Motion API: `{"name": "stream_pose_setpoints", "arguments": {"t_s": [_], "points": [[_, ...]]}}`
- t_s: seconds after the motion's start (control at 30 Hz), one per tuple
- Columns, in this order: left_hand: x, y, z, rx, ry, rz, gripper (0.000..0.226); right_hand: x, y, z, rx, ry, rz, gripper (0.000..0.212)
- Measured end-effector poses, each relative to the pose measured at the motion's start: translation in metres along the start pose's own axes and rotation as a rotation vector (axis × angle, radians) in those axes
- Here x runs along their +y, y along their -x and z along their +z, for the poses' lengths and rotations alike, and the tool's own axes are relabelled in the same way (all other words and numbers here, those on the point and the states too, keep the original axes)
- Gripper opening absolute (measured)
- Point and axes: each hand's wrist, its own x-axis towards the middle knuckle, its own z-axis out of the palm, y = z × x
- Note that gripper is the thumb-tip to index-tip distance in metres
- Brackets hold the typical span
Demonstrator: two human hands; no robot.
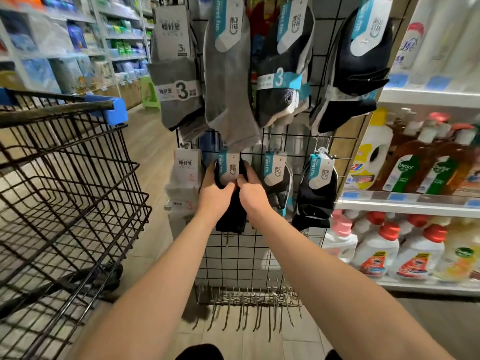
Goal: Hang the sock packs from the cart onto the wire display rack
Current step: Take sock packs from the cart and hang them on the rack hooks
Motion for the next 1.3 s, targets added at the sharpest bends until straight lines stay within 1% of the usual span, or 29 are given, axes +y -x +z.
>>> {"name": "stream_pose_setpoints", "arguments": {"t_s": [0.13,0.2,0.23,0.3,0.4,0.5,0.53,0.6,0.67,0.7,0.8,0.87,0.93,1.0,1.07,1.13,1.2,1.3], "points": [[0.004,-0.001,0.007,0.032,0.058,0.028,0.065,-0.008,0.006,-0.002,0.066,0.064,-0.087,0.047],[0.008,0.004,0.006,0.113,0.008,0.025,0.061,-0.018,0.014,-0.006,0.127,0.146,-0.091,0.044],[0.012,0.013,0.004,0.164,-0.022,-0.006,0.058,-0.024,0.021,-0.011,0.165,0.187,-0.077,0.043],[0.027,0.035,0.000,0.220,-0.034,0.002,0.044,-0.039,0.036,-0.024,0.243,0.192,-0.049,0.035],[0.072,0.052,-0.002,0.123,-0.052,0.139,0.026,-0.075,0.054,-0.044,0.372,0.130,-0.046,0.019],[0.136,0.040,0.002,0.054,-0.079,0.228,0.022,-0.129,0.054,-0.058,0.459,0.053,-0.179,0.013],[0.158,0.032,0.003,0.050,-0.080,0.230,0.024,-0.149,0.050,-0.061,0.475,0.044,-0.228,0.016],[0.193,0.017,0.005,0.020,-0.073,0.198,0.036,-0.183,0.037,-0.065,0.445,0.063,-0.262,0.033],[0.219,-0.001,0.006,-0.019,-0.070,0.143,0.050,-0.207,0.021,-0.065,0.361,0.134,-0.221,0.047],[0.229,-0.010,0.006,-0.042,-0.067,0.121,0.056,-0.218,0.013,-0.063,0.337,0.159,-0.201,0.050],[0.246,-0.035,0.010,-0.193,-0.074,-0.014,0.075,-0.236,-0.009,-0.061,0.353,0.187,-0.086,0.052],[0.251,-0.047,0.015,-0.332,-0.025,-0.098,0.077,-0.241,-0.018,-0.067,0.361,0.271,0.022,0.050],[0.254,-0.051,0.020,-0.384,0.022,-0.129,0.078,-0.244,-0.023,-0.076,0.354,0.246,0.082,0.042],[0.255,-0.048,0.023,-0.349,0.011,-0.143,0.085,-0.245,-0.025,-0.082,0.335,0.110,0.096,0.039],[0.257,-0.039,0.024,-0.287,-0.077,-0.129,0.089,-0.246,-0.023,-0.083,0.308,0.052,0.131,0.039],[0.258,-0.034,0.023,-0.215,-0.164,-0.112,0.084,-0.246,-0.023,-0.083,0.292,0.056,0.170,0.035],[0.260,-0.035,0.024,-0.192,-0.203,-0.111,0.077,-0.247,-0.026,-0.080,0.276,0.120,0.191,0.026],[0.270,-0.039,0.025,-0.184,-0.163,-0.178,0.064,-0.255,-0.033,-0.077,0.296,0.139,0.292,0.028]]}}
